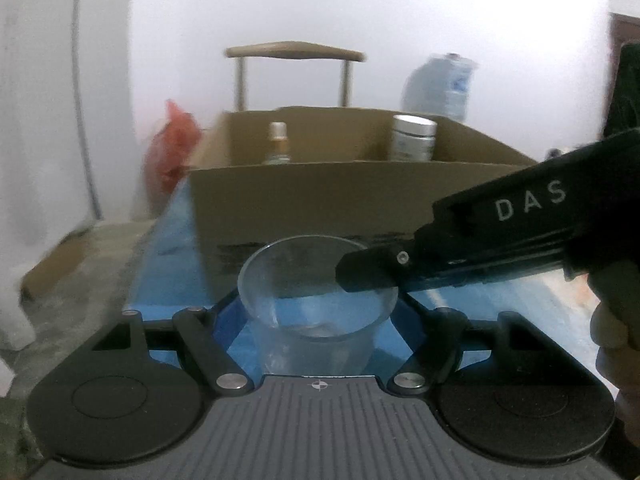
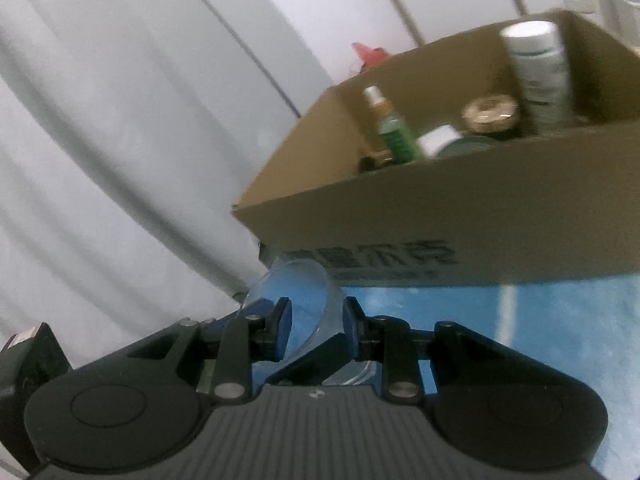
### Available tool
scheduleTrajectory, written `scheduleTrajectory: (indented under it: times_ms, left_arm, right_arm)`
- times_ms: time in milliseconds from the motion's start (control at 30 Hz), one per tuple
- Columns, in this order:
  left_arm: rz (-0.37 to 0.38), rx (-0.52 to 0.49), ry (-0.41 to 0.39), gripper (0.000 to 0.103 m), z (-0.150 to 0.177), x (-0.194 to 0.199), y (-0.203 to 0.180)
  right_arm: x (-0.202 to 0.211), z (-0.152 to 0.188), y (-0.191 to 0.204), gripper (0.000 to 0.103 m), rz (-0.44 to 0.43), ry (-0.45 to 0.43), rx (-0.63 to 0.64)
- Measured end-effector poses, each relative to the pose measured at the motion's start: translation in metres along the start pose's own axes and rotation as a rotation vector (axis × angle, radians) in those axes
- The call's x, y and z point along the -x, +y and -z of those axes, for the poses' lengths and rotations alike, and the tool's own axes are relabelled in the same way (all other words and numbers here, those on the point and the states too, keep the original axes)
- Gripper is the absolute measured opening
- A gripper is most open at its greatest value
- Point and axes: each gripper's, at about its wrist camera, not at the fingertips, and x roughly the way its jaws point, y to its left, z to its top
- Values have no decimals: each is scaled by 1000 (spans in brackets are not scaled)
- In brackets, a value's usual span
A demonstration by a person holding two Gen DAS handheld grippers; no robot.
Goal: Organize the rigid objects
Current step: 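Move the right gripper to the clear glass cup and close on its rim, then lift the glass cup and carry it over the box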
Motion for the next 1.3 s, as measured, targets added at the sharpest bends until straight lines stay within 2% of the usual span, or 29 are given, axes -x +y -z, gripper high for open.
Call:
scheduleTrajectory:
  times_ms: [200, 367, 500, 533, 567, 600, 667, 833, 1000, 1300]
  left_arm:
    - [79, -63, -5, 76, 9, 2, -28]
    - [76, -136, -14, 78, 15, 3, -37]
    - [76, -164, 11, 78, 16, -5, -37]
    - [78, -168, 20, 78, 18, -6, -38]
    - [77, -176, 29, 78, 19, -9, -37]
    - [77, -184, 35, 78, 20, -10, -37]
    - [79, -204, 40, 79, 22, -13, -37]
    - [104, -261, 25, 79, 28, -14, -33]
    - [139, -257, 8, 79, 30, -15, -28]
    - [158, -255, -3, 79, 34, -20, -27]
  right_arm:
    - [37, 19, -24, 31, -1, -72, -22]
    - [48, 39, -38, 32, -61, -128, -4]
    - [47, 44, -45, 33, -115, -152, 18]
    - [48, 45, -46, 34, -127, -150, 31]
    - [49, 46, -47, 40, -138, -145, 48]
    - [51, 46, -48, 53, -140, -142, 63]
    - [52, 45, -45, 68, -131, -138, 115]
    - [45, 38, -32, 75, -112, -75, 278]
    - [29, 28, -16, 82, -109, -13, 409]
    - [-6, 19, 7, 83, -76, 61, 587]
